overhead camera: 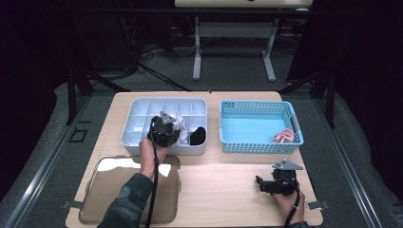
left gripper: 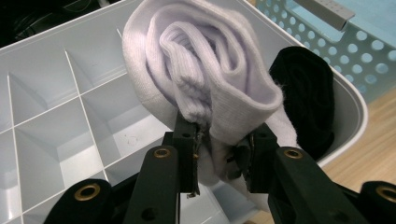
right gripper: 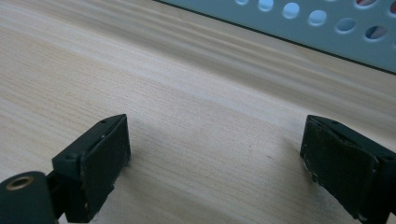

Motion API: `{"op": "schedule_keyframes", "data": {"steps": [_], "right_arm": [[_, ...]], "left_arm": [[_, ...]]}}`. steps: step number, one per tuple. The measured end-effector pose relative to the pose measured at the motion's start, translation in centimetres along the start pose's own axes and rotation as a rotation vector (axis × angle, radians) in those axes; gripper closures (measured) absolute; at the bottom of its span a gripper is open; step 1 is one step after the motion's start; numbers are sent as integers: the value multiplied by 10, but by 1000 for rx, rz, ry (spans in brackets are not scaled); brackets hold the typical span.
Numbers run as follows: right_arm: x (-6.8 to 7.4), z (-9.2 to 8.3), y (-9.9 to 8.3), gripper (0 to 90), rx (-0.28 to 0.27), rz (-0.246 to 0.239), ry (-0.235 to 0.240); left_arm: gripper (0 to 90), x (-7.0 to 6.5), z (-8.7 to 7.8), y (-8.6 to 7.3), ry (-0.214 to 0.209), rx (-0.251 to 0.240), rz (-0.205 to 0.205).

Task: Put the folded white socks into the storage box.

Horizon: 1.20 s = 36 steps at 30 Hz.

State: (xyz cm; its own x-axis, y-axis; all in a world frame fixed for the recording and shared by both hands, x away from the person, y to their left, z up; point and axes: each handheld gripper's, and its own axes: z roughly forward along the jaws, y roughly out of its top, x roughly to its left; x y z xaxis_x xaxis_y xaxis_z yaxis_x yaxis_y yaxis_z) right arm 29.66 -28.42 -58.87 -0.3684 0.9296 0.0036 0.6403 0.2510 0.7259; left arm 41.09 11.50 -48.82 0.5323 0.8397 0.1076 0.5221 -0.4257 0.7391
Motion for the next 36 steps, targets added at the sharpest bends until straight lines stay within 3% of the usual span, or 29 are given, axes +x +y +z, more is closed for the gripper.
{"op": "schedule_keyframes", "data": {"steps": [7, 14, 25, 31, 36], "right_arm": [[0, 0, 0, 81, -2, 2, -1], [0, 0, 0, 82, -4, 6, -1], [0, 0, 0, 82, -5, 6, -1], [0, 0, 0, 82, -4, 6, -1], [0, 0, 0, 82, -3, 6, -1]], "left_arm": [[716, -3, 10, -2, 16, 27, 13], [716, -3, 16, -7, 2, 54, 0], [718, -7, 18, -6, 29, 116, 35], [718, -9, 21, -6, 11, 159, 47], [702, -4, 21, -6, -27, 154, 17]]}}
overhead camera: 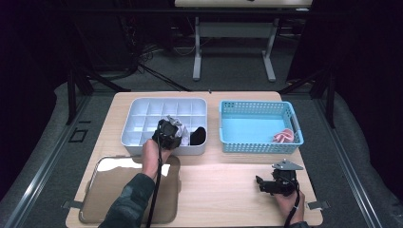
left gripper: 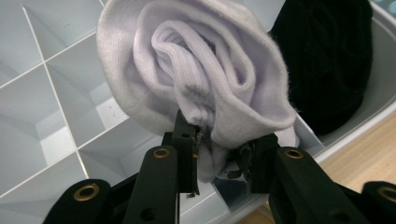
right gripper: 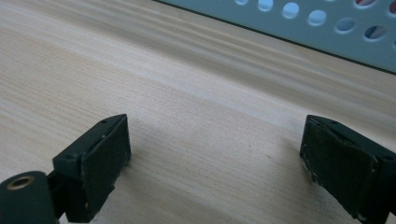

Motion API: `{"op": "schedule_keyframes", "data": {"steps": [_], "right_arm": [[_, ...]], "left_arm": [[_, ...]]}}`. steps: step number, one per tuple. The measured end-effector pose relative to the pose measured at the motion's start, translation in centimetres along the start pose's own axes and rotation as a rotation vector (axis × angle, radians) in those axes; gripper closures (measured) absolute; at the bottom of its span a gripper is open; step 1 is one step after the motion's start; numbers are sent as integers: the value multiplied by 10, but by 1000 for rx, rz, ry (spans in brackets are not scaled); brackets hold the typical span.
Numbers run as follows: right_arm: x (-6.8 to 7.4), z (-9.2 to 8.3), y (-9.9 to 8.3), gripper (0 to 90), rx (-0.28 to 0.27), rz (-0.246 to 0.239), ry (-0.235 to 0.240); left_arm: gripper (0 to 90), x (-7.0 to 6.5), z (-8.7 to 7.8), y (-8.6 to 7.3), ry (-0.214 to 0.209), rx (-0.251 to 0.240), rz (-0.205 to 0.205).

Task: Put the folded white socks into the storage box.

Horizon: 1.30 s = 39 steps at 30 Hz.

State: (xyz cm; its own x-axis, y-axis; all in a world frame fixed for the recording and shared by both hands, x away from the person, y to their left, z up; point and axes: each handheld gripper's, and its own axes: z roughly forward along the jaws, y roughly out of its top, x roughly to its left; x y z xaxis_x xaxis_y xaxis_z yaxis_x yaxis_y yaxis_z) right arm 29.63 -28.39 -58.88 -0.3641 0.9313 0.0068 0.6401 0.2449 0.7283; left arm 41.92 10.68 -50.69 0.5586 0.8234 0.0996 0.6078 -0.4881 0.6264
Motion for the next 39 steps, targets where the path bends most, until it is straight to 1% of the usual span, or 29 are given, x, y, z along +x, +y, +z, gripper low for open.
{"op": "schedule_keyframes", "data": {"steps": [1, 3, 4, 6, 9, 11, 12, 13, 14, 15, 17, 18, 19, 21, 23, 25, 28, 30, 31, 32, 34, 35, 37, 39], "right_arm": [[0, 0, 0, 82, 0, 0, 0], [0, 0, 0, 82, 0, 0, 0], [0, 0, 0, 82, 0, 0, 0], [0, 0, 0, 82, 0, 0, 0], [0, 0, 0, 82, 0, 0, 0], [0, 0, 0, 82, 2, -2, 0], [0, 0, 0, 82, 2, -2, 0], [0, 0, 0, 82, 2, -2, 0], [0, 0, 0, 82, 2, -2, 0], [0, 0, 0, 82, 2, -2, 0], [0, 0, 0, 82, 2, -2, 0], [0, 0, 0, 82, 2, -2, 0], [0, 0, 0, 82, 2, -2, 0], [0, 0, 0, 82, 1, -3, 0], [0, 0, 0, 82, 2, -2, 0], [0, 0, 0, 82, 1, -2, 0], [0, 0, 0, 82, 2, -2, 0], [0, 0, 0, 82, 2, -2, 0], [0, 0, 0, 82, -1, 0, 0], [0, 0, 0, 82, -1, 0, 0], [0, 0, 0, 82, -1, 0, 0], [0, 0, 0, 82, -1, 0, 0], [0, 0, 0, 82, -1, 0, 0], [0, 0, 0, 83, -1, 0, 0]], "left_arm": [[688, 1, 0, 0, -7, -2, -6], [656, 6, -4, -1, -42, -13, -28], [644, 7, -5, -1, -46, -16, -31], [591, 10, -7, -2, -71, -19, -51], [494, 15, -12, -1, -100, -23, -65], [450, 16, -16, -1, -98, -32, -61], [431, 17, -18, 0, -112, -29, -65], [403, 18, -20, 0, -118, -30, -65], [390, 18, -21, 1, -114, -32, -65], [374, 20, -23, 2, -120, -40, -68], [333, 21, -28, 5, -110, -52, -76], [320, 22, -29, 7, -101, -57, -69], [300, 23, -31, 8, -101, -61, -73], [238, 26, -31, 13, -87, -67, -80], [185, 32, -28, 17, -95, -61, -92], [163, 36, -24, 20, -112, -60, -106], [183, 37, -18, 23, -115, -42, -105], [228, 37, -14, 23, -139, -38, -120], [290, 37, -13, 23, -154, -37, -118], [343, 36, -12, 23, -158, -37, -126], [431, 33, -10, 23, -163, -36, -116], [500, 31, -10, 23, -148, -30, -110], [574, 29, -9, 22, -150, -29, -103], [635, 28, -8, 20, -141, -27, -97]]}}
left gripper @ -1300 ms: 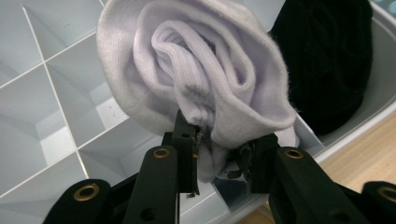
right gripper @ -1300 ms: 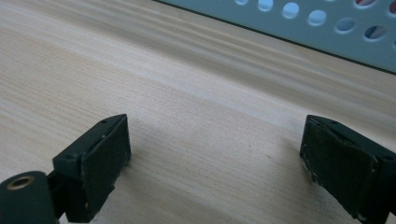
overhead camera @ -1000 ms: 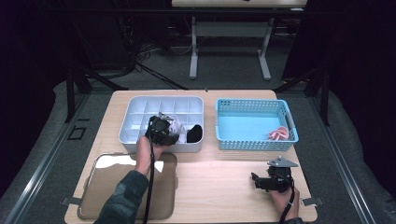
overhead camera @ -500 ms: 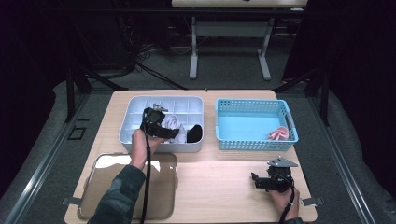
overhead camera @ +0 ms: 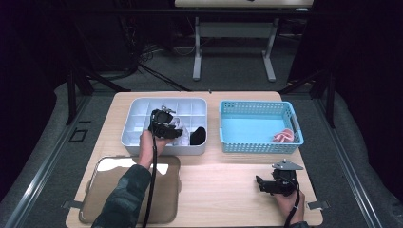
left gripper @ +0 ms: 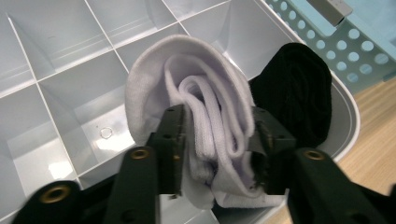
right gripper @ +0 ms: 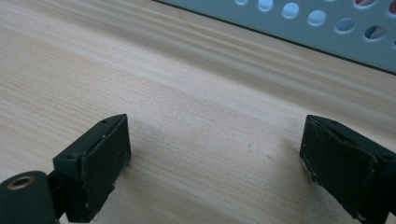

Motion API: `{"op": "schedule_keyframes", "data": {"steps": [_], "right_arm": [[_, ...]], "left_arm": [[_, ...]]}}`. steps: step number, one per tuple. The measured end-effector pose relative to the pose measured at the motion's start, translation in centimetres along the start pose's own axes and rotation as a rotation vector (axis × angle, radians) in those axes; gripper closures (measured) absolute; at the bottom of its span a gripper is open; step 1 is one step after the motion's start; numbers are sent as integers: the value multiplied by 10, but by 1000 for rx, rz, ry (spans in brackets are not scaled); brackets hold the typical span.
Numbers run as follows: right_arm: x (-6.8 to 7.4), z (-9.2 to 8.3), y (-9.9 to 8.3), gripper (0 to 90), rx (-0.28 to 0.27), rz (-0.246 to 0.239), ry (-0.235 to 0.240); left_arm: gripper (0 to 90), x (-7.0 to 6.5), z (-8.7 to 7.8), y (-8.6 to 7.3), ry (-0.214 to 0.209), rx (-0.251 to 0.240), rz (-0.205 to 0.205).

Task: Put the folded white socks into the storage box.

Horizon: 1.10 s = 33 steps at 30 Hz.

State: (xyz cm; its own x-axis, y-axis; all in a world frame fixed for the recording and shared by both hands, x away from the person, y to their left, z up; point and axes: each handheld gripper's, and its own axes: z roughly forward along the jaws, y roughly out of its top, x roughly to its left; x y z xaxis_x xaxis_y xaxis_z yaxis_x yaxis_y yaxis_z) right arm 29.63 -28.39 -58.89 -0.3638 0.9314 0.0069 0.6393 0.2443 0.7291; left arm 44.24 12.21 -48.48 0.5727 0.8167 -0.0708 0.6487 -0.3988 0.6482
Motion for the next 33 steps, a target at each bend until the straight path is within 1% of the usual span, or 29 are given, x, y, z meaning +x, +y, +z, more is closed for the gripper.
{"op": "schedule_keyframes", "data": {"steps": [4, 6, 9, 10, 11, 13, 15, 17, 18, 21, 23, 25, 26, 28, 29, 31, 33], "right_arm": [[0, 0, 0, 83, 0, 0, 0], [0, 0, 0, 83, 1, 0, 0], [0, 0, 0, 83, 0, 0, 0], [0, 0, 0, 83, 0, 0, 0], [0, 0, 0, 83, 0, 0, 0], [0, 0, 0, 83, 0, 1, 0], [0, 0, 0, 83, -1, 0, -1], [0, 0, 0, 84, 0, 1, 0], [0, 0, 0, 84, -1, 0, 0], [0, 0, 0, 84, 0, 0, 0], [0, 0, 0, 84, 0, 0, 0], [0, 0, 0, 84, 0, 0, -1], [0, 0, 0, 84, 0, 0, -1], [0, 0, 0, 84, 0, 1, -1], [0, 0, 0, 85, 0, 0, 0], [0, 0, 0, 85, -1, 0, 0], [0, 0, 0, 86, -1, 0, 0]], "left_arm": [[698, -1, 1, -3, -1, 9, 3], [709, -3, 3, -4, 5, 20, 23], [712, -10, 6, -4, 30, 37, 60], [711, -11, 8, -4, 31, 47, 70], [710, -13, 10, -5, 36, 53, 74], [707, -13, 12, -6, 32, 59, 75], [695, -13, 13, -7, 29, 56, 69], [658, -12, 11, -7, 27, 54, 67], [619, -12, 7, -6, 23, 51, 64], [515, -11, -5, -4, 21, 16, 60], [425, -8, -13, -1, 33, -13, 56], [333, -5, -16, 3, 43, -20, 48], [292, -3, -17, 4, 47, -25, 40], [249, 1, -15, 7, 51, -24, 28], [231, 2, -14, 8, 57, -26, 31], [220, 4, -9, 8, 56, -11, 28], [215, 7, -2, 7, 38, 6, 14]]}}
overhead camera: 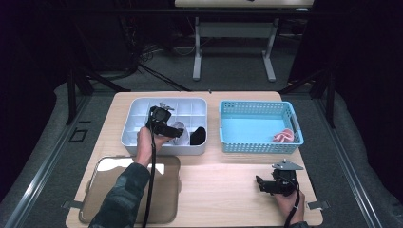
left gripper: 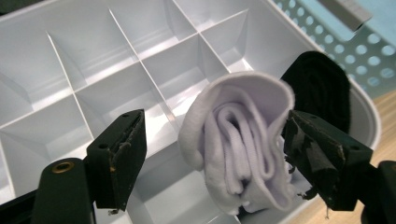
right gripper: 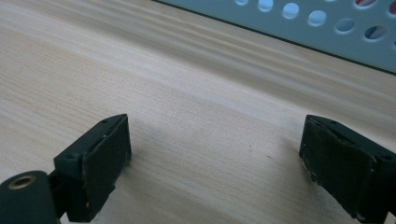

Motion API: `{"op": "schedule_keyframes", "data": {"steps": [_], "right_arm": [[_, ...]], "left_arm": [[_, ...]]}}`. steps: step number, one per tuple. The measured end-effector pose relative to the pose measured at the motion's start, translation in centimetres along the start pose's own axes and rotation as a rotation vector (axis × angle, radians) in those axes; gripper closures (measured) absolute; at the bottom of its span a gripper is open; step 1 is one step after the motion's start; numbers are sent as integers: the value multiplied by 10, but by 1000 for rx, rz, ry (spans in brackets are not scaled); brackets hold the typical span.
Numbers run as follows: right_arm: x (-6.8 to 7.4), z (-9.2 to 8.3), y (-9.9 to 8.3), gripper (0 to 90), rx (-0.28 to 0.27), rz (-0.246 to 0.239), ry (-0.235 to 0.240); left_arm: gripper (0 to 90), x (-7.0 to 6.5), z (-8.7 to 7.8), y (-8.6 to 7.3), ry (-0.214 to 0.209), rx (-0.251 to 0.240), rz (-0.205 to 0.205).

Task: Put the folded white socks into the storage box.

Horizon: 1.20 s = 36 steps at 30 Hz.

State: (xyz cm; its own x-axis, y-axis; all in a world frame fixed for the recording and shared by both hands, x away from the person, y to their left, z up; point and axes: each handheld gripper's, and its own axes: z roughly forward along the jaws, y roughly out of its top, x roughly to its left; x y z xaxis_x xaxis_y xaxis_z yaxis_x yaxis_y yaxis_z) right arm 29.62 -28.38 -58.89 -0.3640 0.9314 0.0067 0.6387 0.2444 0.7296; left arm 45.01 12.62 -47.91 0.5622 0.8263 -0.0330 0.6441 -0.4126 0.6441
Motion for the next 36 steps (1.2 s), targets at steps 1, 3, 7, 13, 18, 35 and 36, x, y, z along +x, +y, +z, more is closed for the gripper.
{"op": "schedule_keyframes", "data": {"steps": [1, 3, 7, 13, 18, 35, 36], "right_arm": [[0, 0, 0, 86, 0, 0, 0], [0, 0, 0, 86, 0, 0, 0], [0, 0, 0, 86, 0, 0, 0], [0, 0, 0, 87, 0, -1, 1], [0, 0, 0, 87, 0, -1, 1], [0, 0, 0, 88, -1, -1, 1], [0, 0, 0, 88, -1, -1, 1]], "left_arm": [[223, 1, 2, 0, -10, 3, -3], [266, 1, 6, -1, -26, 6, 1], [449, -6, 11, -1, -51, 21, 37], [710, -12, 17, -4, -67, 47, 40], [740, -11, 22, -5, -88, 73, 18], [502, -13, 12, -2, -88, 62, 26], [481, -12, 10, -1, -78, 58, 28]]}}
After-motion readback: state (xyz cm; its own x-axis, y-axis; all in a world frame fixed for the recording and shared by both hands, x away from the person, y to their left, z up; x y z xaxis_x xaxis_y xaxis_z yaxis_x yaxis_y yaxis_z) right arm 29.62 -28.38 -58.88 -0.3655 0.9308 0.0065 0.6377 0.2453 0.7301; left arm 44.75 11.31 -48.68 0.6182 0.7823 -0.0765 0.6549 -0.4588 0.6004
